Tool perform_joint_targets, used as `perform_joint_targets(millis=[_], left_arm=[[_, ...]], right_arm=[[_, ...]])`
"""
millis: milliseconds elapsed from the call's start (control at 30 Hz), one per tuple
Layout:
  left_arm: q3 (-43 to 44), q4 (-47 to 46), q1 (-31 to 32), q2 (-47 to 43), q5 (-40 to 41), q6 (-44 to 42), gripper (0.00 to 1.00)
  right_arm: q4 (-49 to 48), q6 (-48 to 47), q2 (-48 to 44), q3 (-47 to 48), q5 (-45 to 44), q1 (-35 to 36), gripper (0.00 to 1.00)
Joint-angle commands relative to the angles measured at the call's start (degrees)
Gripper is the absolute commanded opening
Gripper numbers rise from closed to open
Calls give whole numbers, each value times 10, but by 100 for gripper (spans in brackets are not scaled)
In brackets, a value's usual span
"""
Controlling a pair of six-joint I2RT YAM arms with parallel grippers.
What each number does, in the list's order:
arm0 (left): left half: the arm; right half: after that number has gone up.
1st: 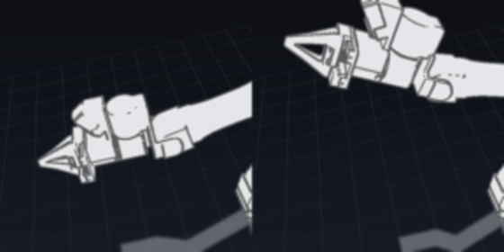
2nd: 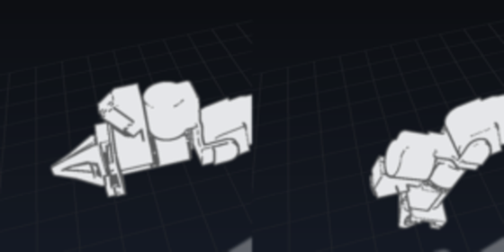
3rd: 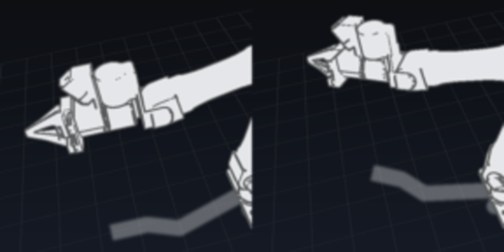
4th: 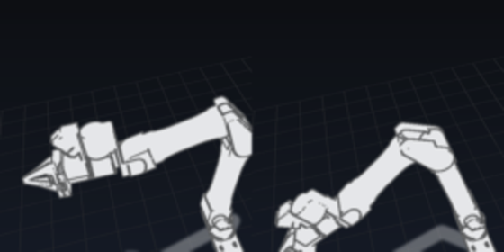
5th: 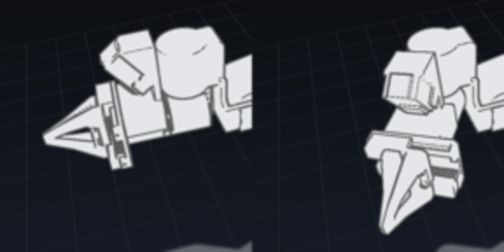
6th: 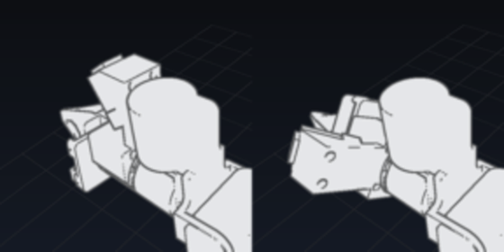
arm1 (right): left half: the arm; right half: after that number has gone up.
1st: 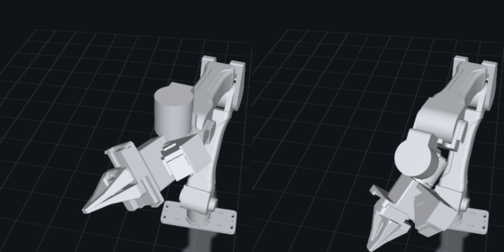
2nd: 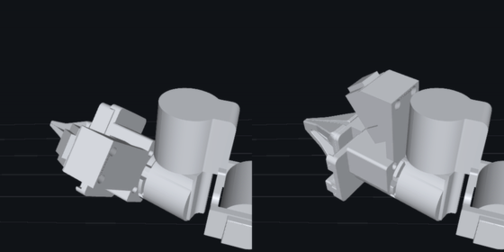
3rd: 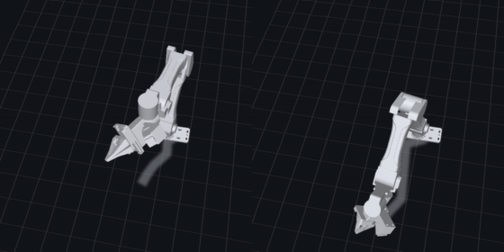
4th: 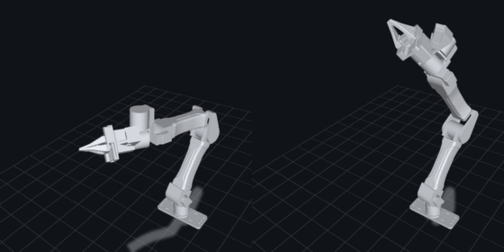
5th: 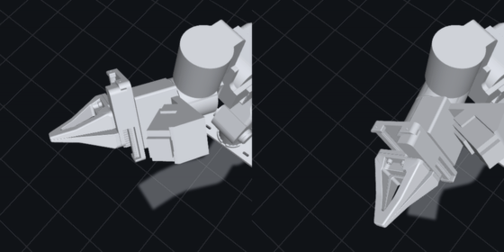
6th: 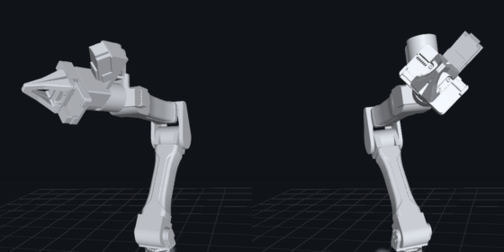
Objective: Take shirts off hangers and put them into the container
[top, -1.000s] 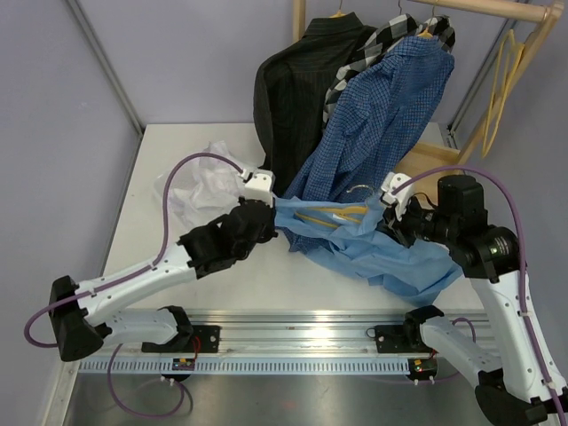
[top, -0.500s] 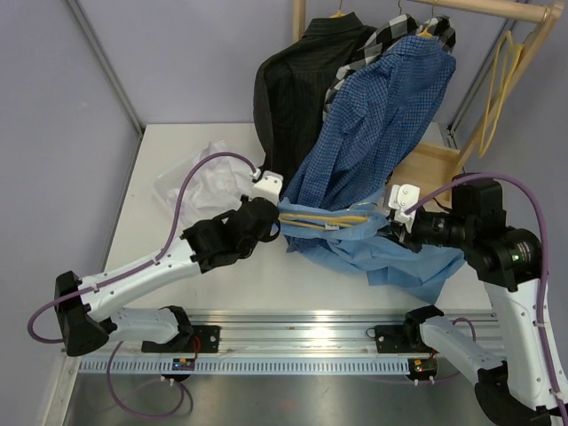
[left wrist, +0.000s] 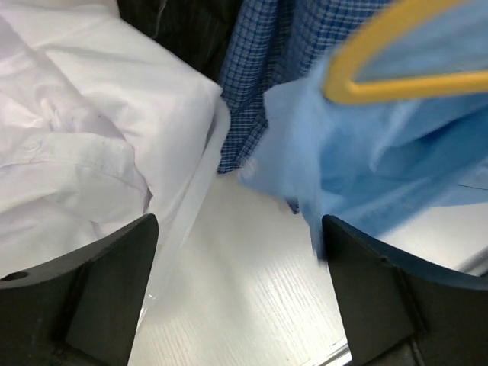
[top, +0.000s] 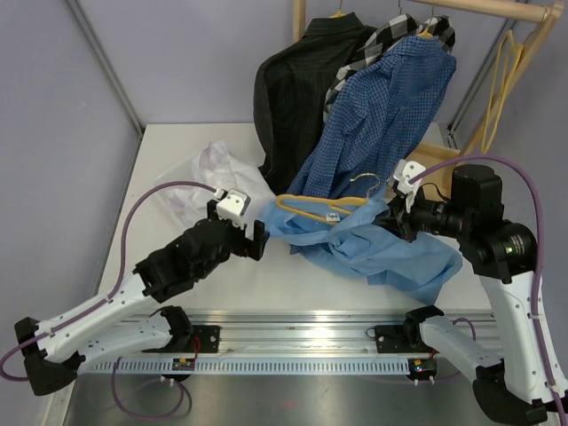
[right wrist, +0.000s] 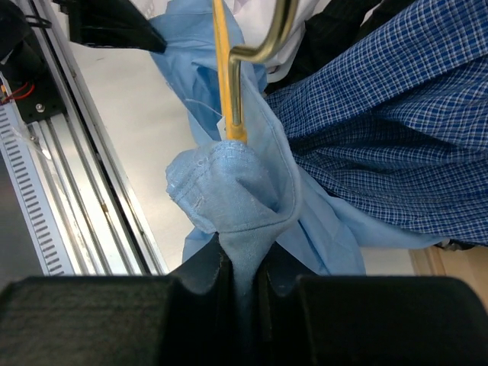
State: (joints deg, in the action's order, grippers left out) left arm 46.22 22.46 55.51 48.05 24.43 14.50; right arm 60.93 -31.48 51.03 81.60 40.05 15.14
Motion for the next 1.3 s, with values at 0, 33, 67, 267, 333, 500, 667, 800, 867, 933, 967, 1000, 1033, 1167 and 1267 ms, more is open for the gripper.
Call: perform_joint_targets(millis=[0,33,67,267,333,500,667,800,867,933,967,1000,1033,1167,1267], left_arm=[[-15,-39,-3,-48,-80,-32,93],[-17,-39,-3,-55,-89,-39,95],[-18,-37,-4,-64,-110,-46,96],[-29,-65,-3,-126,-223,-140,98],[-29,-77,-3,-144,-257,-194,99],[-13,-99,-3,-135,-351,-299,99],[13,-86,-3,-79,-447,-346,93],[39,-73,-4,-24,-530,-355,82],[55,-66,-3,1,-565,-353,71],[65,-63,-3,34,-586,-347,59],[69,-65,-3,41,-593,-342,46],[72,-66,-3,58,-601,-331,41],[72,-71,-3,63,-617,-324,38],[63,-102,-3,81,-635,-288,43],[56,-109,-2,86,-628,-281,50]], right_arm=[[-94,62,5,-9,-15,-8,0],[-97,67,7,-11,-17,-8,0],[-98,70,9,-12,-15,-8,0],[-82,57,24,-14,69,-9,0],[-57,19,38,-14,111,-8,0],[40,-117,72,-21,153,-5,0],[98,-205,95,-11,149,21,0],[117,-250,102,-21,149,63,0],[118,-257,103,-31,157,70,0],[123,-265,104,-34,162,71,0],[122,-266,103,-35,161,71,0],[121,-267,101,-36,160,72,0],[119,-264,101,-37,158,72,0],[111,-259,94,-45,158,72,0],[104,-254,90,-53,162,72,0]])
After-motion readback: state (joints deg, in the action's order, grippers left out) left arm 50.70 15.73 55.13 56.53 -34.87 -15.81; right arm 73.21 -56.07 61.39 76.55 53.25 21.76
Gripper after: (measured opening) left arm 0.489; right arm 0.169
